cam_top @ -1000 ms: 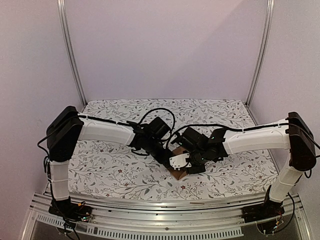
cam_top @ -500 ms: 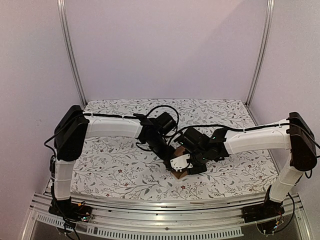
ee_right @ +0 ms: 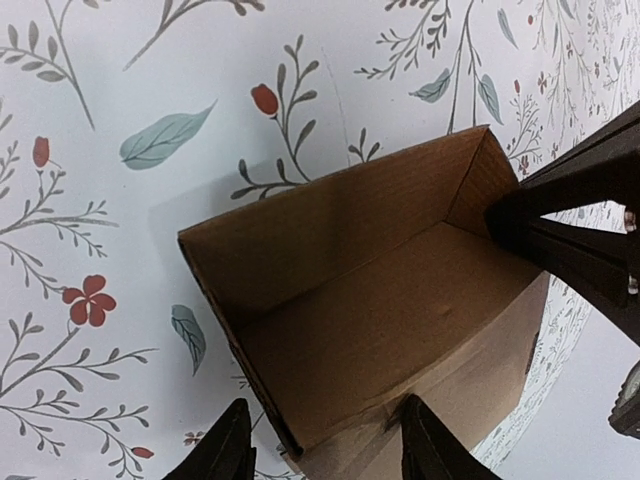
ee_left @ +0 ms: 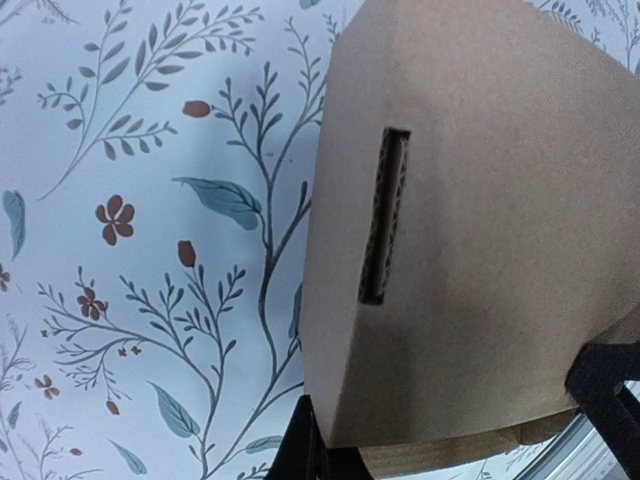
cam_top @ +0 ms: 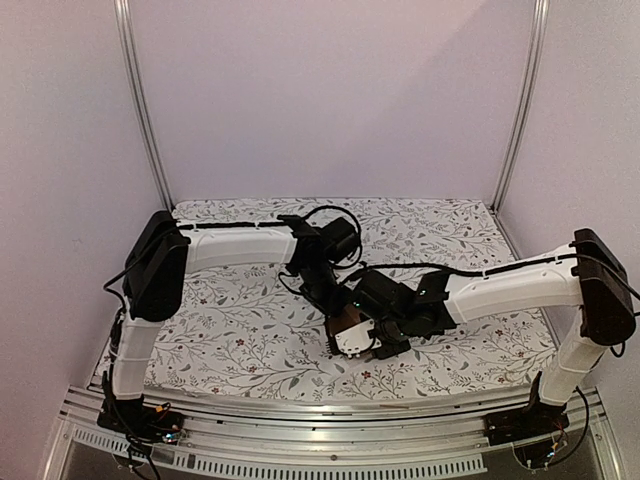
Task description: Fold the paper box
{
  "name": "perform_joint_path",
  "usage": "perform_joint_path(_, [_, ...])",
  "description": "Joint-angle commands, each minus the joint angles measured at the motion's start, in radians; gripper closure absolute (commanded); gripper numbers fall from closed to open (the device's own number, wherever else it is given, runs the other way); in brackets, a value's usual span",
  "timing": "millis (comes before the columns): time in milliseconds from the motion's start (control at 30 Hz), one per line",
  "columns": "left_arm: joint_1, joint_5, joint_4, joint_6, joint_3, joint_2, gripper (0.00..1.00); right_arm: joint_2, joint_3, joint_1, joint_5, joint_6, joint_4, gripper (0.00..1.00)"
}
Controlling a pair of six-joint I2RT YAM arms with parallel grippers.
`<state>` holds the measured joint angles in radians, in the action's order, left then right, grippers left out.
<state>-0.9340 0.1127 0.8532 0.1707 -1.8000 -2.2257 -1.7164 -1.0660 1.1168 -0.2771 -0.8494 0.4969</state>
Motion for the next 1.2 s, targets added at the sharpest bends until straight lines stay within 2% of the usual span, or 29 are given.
perform_joint_path(0, [0.008,0.056,0.01,0.036,-0.063,-0.011,1.0,-0.091,0.006,0.052,0.1,0.013,0.114,0.5])
perform_joint_path(233, [0.017,0.08,0.043,0.064,-0.065,-0.008,1.0,-0.086,-0.032,0.052,0.085,0.057,0.16,0.41])
perform_joint_path(333, [0.023,0.086,0.058,0.086,-0.068,-0.008,1.0,-0.084,-0.073,0.053,0.105,0.094,0.198,0.3])
perform_joint_path(500, [0.027,0.103,0.068,0.116,-0.071,-0.013,1.0,-0.123,-0.135,0.053,0.135,0.188,0.257,0.25])
perform_joint_path(633, [0.032,0.112,0.07,0.164,-0.071,-0.023,1.0,-0.15,-0.156,0.053,0.113,0.243,0.259,0.16])
perform_joint_path(1167, [0.053,0.178,0.062,0.3,-0.062,-0.013,1.0,-0.2,-0.201,0.097,0.005,0.376,0.27,0.07])
